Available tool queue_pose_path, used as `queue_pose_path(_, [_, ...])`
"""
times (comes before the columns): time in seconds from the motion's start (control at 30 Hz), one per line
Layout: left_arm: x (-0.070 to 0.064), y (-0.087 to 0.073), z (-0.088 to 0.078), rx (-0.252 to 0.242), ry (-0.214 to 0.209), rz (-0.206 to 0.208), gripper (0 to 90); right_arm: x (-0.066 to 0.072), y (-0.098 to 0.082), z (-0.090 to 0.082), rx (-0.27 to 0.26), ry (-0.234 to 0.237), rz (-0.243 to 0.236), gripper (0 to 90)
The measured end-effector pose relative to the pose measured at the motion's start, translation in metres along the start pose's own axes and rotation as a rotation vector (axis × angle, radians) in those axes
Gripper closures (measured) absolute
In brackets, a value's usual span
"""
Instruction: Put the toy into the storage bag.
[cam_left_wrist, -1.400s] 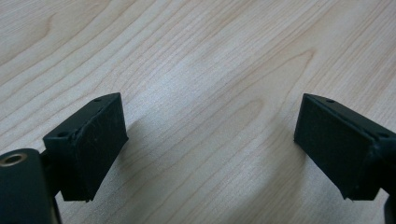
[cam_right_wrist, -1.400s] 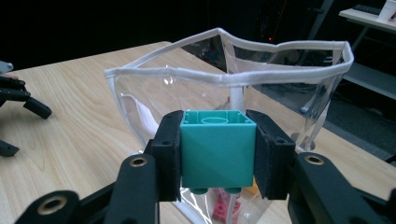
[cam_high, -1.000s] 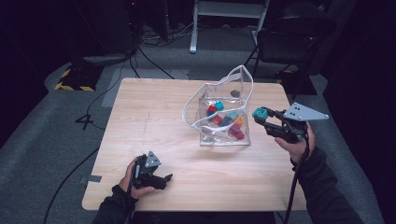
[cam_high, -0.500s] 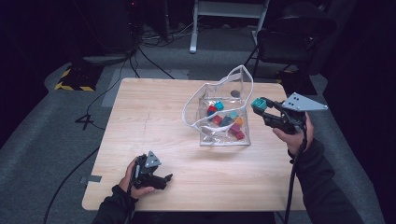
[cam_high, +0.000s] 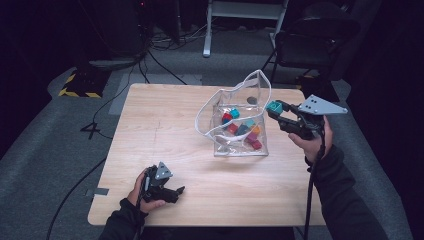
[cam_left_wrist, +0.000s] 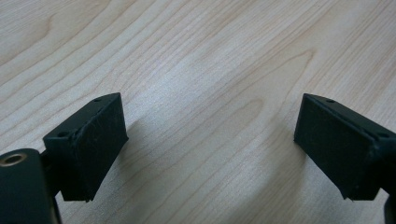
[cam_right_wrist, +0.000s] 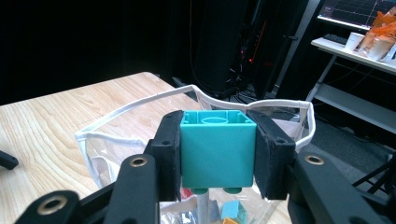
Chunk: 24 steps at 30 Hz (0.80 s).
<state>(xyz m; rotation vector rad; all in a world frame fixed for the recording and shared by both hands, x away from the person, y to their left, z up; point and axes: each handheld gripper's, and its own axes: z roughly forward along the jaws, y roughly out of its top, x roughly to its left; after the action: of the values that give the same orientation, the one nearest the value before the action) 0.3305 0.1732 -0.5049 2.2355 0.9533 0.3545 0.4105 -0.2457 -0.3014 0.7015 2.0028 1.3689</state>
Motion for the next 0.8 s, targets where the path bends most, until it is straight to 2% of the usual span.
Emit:
queue_pose_path(0.33, [0.0,0.0,0.0,0.001,0.0,0.0,9.6,0.003,0.012,0.013,0.0,0.002,-0.009,59.1])
queue_pose_path(0.7, [0.0,0.0,0.0,0.001,0.0,0.0,9.5,0.01,0.017,0.04,0.024,0.017,-0.017,59.1])
queue_pose_path(0.8, [0.0,0.0,0.0,0.001,0.0,-0.001,9.5,0.012,0.018,0.048,0.037,0.008,-0.02,59.2])
